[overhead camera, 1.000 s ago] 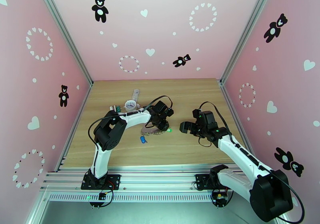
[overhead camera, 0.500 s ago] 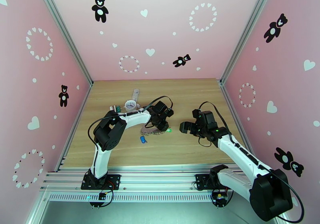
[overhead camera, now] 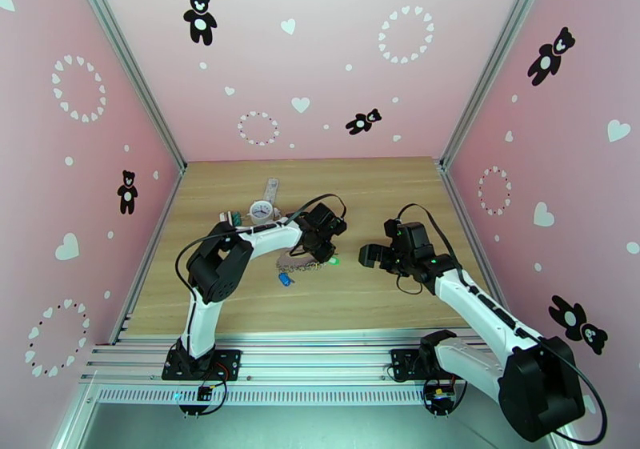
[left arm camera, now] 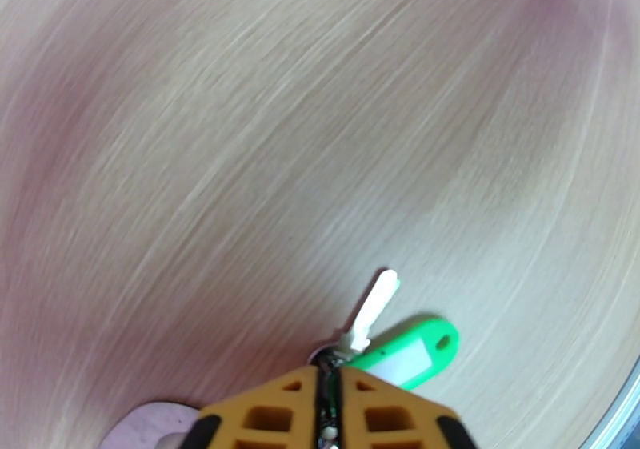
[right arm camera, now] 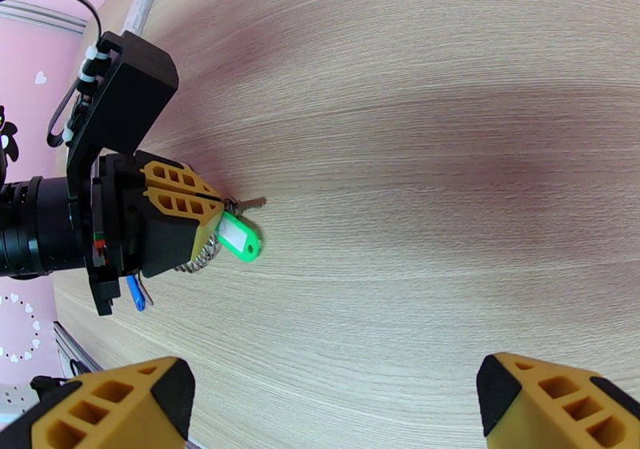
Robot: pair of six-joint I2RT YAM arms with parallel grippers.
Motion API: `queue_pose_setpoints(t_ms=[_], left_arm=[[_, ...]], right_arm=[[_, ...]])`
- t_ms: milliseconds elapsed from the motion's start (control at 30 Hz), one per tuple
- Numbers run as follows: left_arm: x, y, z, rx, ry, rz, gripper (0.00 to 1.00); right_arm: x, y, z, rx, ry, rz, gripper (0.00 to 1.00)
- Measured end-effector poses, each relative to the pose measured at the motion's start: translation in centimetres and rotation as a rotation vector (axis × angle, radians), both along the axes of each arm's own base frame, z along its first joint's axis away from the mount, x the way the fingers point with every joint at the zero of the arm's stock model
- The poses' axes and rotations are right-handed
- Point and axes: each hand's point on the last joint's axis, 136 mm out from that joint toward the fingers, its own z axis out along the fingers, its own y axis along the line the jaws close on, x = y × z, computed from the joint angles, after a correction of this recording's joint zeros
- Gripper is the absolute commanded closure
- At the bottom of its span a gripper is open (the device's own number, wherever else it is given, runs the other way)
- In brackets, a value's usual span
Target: Remove the keys from the keyring
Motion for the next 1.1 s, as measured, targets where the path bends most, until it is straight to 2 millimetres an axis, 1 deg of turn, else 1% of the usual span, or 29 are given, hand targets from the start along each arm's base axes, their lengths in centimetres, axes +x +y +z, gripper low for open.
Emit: queue_pose_setpoints(t_ms=[100,167,233,433,600,767,867,933,1100], left_arm=[[0.2,0.2,0.2,0.013,-0.019,-0.001,0.97],[0.4,0.3,0.6,0.013,-0.034,-0.001,1.0],[0.6,0.3,1.3,0.008,-0.05,-0.002,1.0],[0.7,0.2,4.9,-0.041,-0.113,-0.007,1.0],[0.5,0.7,6.9,-0.063,-0.147,-0.004,1.0],[0.0,1.1,8.9,-0.087,-0.179,-0.008,1.0],[-0.2,1.4,11.0,-0.118,-0.213,-0.006,1.0],[-0.4,1.5,12.8,-0.146,-0.242,-0.005,1.0],[-1.0,2.1,17.2,-0.216,-0.314,-0.001,1.0]], right_arm=[[0.0,0.0,0.2,-0.005,-0.011,0.005,0.01],[0.0,-0.1,0.4,-0.005,-0.024,0.009,0.01],[0.1,-0.1,0.8,-0.004,-0.037,0.011,0.01],[0.1,0.0,1.5,-0.007,-0.074,0.029,0.01],[0.0,0.0,1.9,-0.009,-0.095,0.047,0.01],[0.1,0.7,3.2,0.018,-0.138,0.083,0.01],[0.1,1.2,4.5,0.046,-0.177,0.111,0.01],[0.1,1.7,5.6,0.079,-0.208,0.131,0.01],[0.1,3.5,8.4,0.207,-0.242,0.163,0.05]])
